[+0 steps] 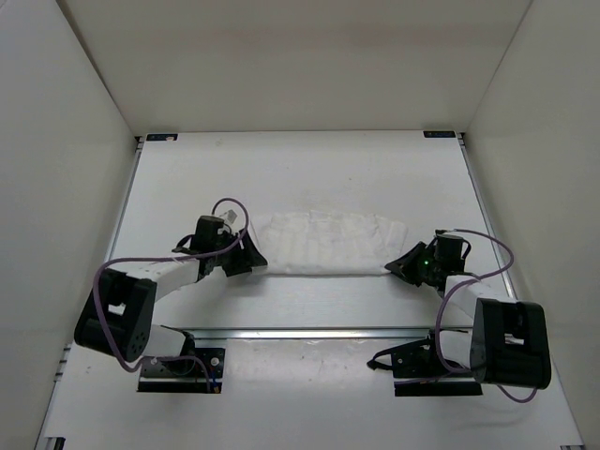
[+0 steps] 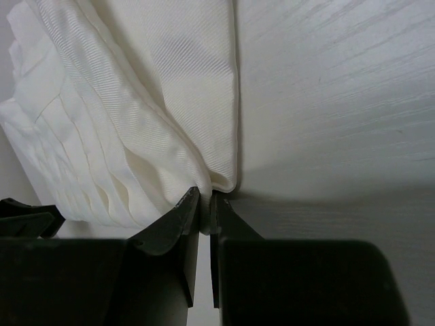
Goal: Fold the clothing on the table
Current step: Fold the skirt
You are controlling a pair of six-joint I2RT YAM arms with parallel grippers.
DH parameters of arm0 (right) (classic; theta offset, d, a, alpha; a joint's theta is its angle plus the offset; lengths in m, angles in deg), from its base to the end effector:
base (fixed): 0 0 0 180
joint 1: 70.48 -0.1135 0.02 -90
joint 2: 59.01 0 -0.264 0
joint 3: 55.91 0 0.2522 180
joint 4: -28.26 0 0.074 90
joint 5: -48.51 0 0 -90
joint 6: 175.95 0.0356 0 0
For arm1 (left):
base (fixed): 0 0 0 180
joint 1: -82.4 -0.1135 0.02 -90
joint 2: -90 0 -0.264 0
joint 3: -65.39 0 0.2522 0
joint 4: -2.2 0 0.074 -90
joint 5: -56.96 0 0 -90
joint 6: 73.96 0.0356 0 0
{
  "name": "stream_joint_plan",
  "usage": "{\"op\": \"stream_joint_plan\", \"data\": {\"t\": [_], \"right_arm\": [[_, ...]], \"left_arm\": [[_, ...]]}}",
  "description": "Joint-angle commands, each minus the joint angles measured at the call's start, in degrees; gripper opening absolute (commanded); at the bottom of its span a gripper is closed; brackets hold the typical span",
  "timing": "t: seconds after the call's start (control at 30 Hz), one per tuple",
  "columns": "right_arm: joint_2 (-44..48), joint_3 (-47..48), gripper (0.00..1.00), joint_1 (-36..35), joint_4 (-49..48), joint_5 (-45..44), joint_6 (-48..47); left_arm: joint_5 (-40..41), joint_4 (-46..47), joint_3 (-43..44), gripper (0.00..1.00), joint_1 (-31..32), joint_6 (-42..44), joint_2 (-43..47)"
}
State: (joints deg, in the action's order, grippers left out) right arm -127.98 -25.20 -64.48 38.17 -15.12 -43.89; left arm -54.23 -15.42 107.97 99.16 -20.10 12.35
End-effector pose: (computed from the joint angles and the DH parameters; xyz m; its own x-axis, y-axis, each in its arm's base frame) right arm 0.1945 -0.0045 0.1248 -0.6848 0.6755 -0.2734 0.3472 0.6324 0.6925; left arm 0.2212 -0.0801 0.1412 -0.8973 -0.3040 -0.3199 -0.0626 0.8052 -0.5896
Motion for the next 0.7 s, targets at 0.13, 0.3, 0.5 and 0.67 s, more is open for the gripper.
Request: {"op": "stream_joint_plan", "data": {"t": [0.13,0.3,0.5,0.67], "right_arm": [[-1.4,3.6,0.00,0.2,1.4,-3.3,-3.3],[-8.3,14.0,0.00,3.5,3.9,-2.6,-6.9],[-23.1,37.1,0.00,5.4,19.8,-0.2,-14.6],[-29.2,56.1,0.00,-2.3,30.0,-7.8,-19.7]], "left_arm": [[-3.8,3.2,7.5,0.22,2.0,-0.4,-7.9],[-3.9,1.1,23.6,0.00,2.6,-0.4,-19.9],[-6.9,-4.2,48.8,0.00,6.4,-3.0,-36.7],[-9.5,0.1,53.3,0.00,9.0,-8.1,-44.1]]}}
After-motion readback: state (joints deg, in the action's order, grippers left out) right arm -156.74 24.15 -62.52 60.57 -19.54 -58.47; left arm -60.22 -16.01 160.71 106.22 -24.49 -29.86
